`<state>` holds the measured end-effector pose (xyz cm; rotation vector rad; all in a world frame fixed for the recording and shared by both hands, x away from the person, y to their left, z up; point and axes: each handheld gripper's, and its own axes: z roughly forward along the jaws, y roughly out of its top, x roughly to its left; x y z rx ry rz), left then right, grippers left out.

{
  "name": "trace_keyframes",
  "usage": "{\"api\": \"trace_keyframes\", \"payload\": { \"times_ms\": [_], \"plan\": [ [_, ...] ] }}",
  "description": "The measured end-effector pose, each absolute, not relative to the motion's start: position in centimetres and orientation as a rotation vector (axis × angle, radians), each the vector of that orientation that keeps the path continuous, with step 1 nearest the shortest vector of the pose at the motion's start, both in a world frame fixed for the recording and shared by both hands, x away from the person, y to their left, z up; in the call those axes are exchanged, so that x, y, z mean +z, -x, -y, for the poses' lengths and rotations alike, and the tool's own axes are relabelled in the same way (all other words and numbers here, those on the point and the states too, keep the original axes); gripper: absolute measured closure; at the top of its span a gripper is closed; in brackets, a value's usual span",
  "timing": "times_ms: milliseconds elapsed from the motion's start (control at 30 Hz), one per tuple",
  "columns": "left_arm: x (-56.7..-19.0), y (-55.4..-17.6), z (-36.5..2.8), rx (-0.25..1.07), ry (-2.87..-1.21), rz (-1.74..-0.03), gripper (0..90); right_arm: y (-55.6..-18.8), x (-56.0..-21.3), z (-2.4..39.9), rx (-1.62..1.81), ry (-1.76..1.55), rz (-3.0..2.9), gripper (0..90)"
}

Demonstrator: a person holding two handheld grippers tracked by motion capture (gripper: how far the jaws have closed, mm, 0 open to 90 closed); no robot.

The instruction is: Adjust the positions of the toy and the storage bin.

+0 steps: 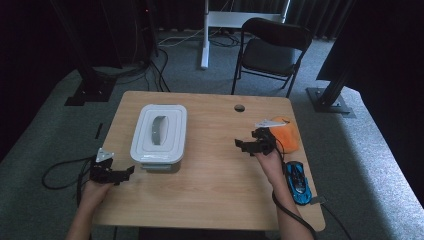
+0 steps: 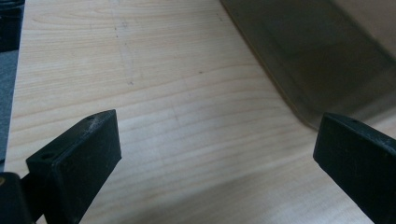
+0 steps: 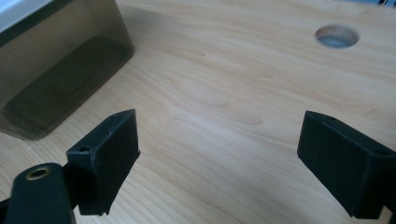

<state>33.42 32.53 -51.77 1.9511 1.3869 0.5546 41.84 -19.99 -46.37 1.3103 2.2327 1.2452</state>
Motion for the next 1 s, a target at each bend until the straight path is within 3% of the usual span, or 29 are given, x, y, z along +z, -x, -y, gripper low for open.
{"api": "trace_keyframes", "payload": {
  "times_ms": [1000],
  "plan": [
    [-52.9, -40.2, -32.4, 0.513, -1.998, -1.428, 1.3, -43.7, -51.3, 9.6, 1.167, -1.251, -2.241, 12.5]
  ]
}}
